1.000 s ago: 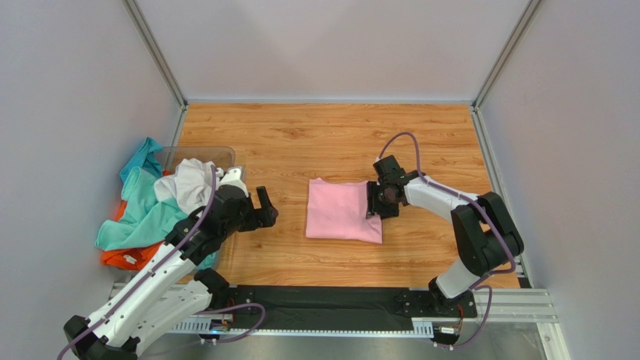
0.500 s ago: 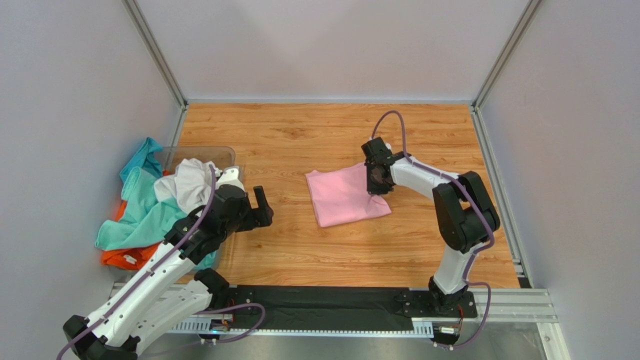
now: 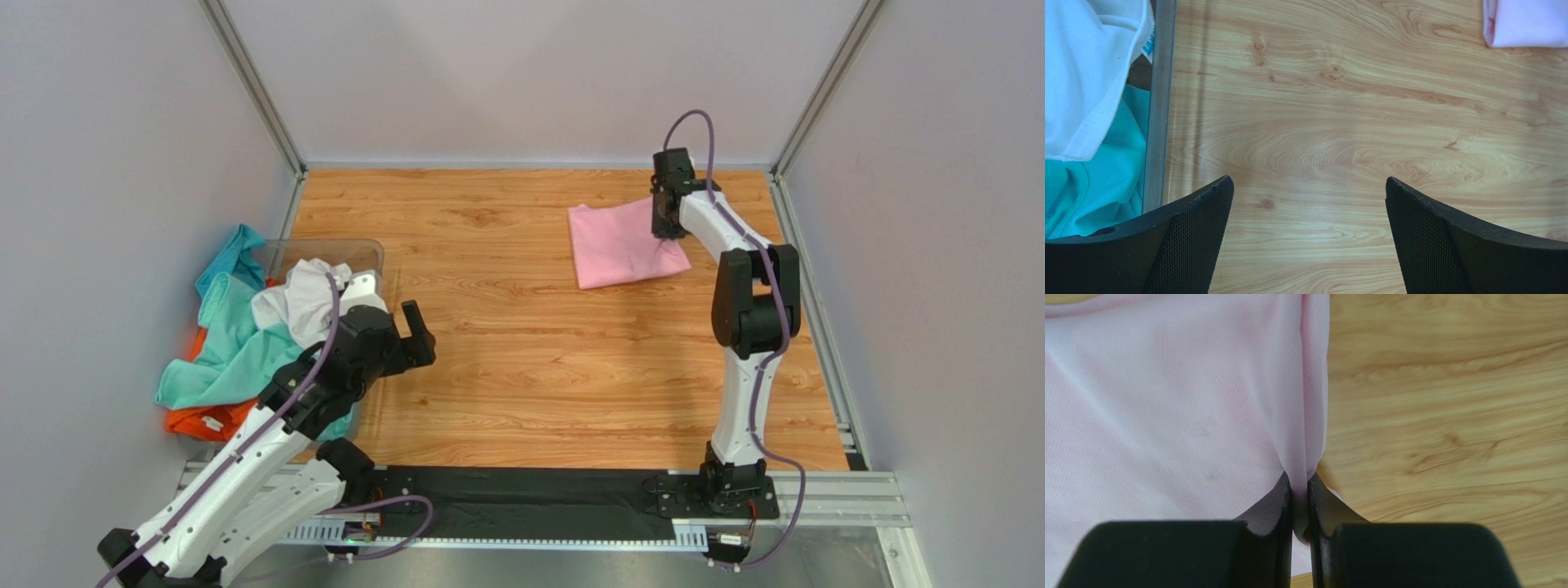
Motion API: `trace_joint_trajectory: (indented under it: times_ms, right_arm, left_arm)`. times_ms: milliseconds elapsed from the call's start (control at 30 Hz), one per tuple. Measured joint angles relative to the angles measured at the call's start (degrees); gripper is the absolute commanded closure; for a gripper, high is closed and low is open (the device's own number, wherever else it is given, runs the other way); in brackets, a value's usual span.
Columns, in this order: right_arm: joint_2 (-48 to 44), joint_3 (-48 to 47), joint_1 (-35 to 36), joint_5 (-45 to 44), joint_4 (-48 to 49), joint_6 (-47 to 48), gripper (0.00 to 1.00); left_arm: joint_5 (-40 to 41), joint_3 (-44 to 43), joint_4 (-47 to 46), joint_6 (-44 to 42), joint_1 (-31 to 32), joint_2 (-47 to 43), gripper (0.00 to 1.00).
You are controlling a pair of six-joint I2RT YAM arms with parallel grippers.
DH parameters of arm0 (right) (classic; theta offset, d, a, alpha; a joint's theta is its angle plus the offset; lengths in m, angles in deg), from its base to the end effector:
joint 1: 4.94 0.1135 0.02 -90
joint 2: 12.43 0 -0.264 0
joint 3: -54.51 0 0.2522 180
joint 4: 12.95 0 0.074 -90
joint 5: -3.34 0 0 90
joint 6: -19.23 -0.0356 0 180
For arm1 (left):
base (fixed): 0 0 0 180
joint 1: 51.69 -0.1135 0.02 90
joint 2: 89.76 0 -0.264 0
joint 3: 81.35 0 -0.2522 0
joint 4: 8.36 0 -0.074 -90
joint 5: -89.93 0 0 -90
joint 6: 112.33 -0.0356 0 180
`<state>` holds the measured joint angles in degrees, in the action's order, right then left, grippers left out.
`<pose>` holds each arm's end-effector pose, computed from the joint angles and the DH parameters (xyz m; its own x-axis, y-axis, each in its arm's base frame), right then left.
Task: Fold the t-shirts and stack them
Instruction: Neatly place the folded tshirt to the corner
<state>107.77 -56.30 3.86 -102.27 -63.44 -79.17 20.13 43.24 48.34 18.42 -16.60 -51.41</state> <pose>0.4521 0.0603 0.2069 -0.8477 0.0111 -0.5304 0.1111 0.9813 -0.1570 0.1190 -0.0686 0.2828 -0.6056 -0.3232 -0.7272 -0.0969 0.9369 -0.3358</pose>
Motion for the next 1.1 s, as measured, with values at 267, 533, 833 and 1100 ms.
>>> trace_joint_trajectory:
  times_ms: [267, 533, 833, 1100]
  right_arm:
    - [11.08, -16.87, -9.25, -1.09, -3.52, 8.24, 1.00]
    - [20.41, -29.64, -16.22, -2.12, -5.18, 13.49, 0.97]
    - [24.26, -35.04, -19.87, -2.34, -3.52, 17.55, 0.93]
    - [24.26, -36.52, -20.09, -2.40, -1.84, 18.67, 0.43]
  left_arm:
    - [5.01, 0.00, 0.15, 0.85, 0.00, -2.38, 0.00]
    - [6.60, 0.02, 0.13, 1.03, 0.00, -3.10, 0.00]
    - [7.37, 0.02, 0.00, 0.96, 0.00, -2.34, 0.00]
    - [7.26, -0.09, -0.09, 0.68, 0.00, 0.13, 0.00]
